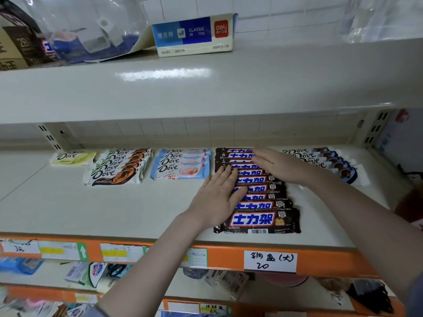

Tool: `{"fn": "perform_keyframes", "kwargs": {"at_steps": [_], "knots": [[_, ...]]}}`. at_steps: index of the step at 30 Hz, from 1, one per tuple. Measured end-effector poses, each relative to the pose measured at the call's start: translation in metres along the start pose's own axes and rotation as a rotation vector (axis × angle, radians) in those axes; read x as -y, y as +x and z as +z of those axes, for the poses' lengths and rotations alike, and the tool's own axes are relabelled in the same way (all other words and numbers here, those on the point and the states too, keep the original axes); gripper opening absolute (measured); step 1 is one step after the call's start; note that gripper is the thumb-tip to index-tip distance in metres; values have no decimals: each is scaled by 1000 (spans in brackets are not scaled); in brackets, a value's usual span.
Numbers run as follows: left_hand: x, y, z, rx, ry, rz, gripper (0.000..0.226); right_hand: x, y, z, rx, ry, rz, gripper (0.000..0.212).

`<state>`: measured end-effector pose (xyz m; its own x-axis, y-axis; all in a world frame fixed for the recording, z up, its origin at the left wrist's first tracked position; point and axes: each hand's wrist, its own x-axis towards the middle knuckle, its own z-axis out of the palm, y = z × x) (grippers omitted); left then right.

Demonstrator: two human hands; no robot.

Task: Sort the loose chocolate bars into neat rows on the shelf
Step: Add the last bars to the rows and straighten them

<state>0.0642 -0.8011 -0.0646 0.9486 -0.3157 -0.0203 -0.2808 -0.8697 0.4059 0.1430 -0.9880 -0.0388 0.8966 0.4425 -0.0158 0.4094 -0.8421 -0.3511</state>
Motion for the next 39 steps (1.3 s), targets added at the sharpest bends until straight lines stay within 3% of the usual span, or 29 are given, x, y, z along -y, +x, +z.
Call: {"fn": "perform_keyframes", "kwargs": {"at_steps": [6, 12, 17, 20, 22, 27, 39], "knots": [[-6, 13, -5, -42, 25, 36, 63, -36, -34, -19, -288, -55, 118, 27], [-24, 47, -9, -32, 134, 120, 61, -73, -69, -11, -271, -134, 336, 38], [-46, 89, -12, 13, 284, 224, 55, -84, -88, 1, -270, -274, 242, 35], [-60, 111, -10, 103, 337, 220, 59, -86, -91, 5, -266, -284, 293, 35], [-69, 124, -7, 161, 365, 216, 58, -86, -90, 6, -286, -198, 335, 47], [-88, 146, -2, 290, 318, 147, 54, -89, -91, 10, -241, -166, 351, 57], [-91, 162, 8, 311, 263, 168, 54, -87, -97, 13, -304, -117, 325, 56]]}}
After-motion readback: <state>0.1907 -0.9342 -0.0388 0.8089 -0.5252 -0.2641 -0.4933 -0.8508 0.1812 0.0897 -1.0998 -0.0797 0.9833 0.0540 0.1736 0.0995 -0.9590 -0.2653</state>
